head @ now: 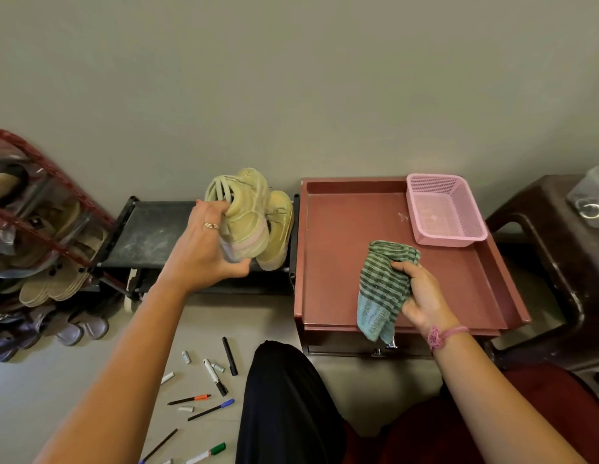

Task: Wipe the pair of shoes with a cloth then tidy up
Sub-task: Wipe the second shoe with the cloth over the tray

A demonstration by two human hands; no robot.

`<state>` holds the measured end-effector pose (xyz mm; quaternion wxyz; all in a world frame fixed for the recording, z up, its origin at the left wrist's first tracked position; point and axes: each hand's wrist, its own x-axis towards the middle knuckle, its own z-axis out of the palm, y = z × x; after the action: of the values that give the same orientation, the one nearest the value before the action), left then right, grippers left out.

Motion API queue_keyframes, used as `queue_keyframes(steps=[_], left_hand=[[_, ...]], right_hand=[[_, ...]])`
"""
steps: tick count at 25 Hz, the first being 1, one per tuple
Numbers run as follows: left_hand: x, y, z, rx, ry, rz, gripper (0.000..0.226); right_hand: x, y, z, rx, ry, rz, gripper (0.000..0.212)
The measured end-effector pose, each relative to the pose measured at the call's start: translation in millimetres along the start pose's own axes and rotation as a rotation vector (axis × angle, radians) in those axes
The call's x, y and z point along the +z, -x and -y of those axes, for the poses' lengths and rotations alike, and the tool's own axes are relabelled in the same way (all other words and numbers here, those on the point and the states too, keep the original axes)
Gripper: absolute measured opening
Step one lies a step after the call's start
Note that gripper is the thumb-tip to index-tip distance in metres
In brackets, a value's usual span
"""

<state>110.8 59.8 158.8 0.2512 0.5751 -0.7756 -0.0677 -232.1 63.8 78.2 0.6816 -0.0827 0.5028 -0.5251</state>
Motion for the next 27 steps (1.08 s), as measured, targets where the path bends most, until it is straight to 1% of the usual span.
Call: queue_keyframes(steps=[3,7,9,14,20,27], left_hand=[[9.4,9.6,-41.6,-0.001,0.104,0.059,0.085],[44.6,26.3,-85.9,0.044,0.253,0.141,0.084],[62.5,32.4,-101.3,0.039,0.309,0.194,0.087],[87.3,32.5,-131.6,0.052,0.327,0.323,0.091],[99.8,11.0,-148.5,0.083,0.294,0.428,0.089],[120.9,-9.4,-146.4,0.103,0.365,0.461,0.081]], right_hand=[[-7.7,14.5,6.6,-0.024,0.002,-0.018,0.026],[-21.5,33.6,13.8,-0.054,0.019,-0.035,0.017],[-29.9,41.0,16.8,-0.078,0.033,-0.05,0.016],[-42.8,51.9,14.5,-0.173,0.122,-0.056,0.028],[-28.4,67.3,11.5,-0.354,0.219,-0.027,0.021],[-21.4,64.8,1.2,-0.449,0.255,-0.017,0.02]])
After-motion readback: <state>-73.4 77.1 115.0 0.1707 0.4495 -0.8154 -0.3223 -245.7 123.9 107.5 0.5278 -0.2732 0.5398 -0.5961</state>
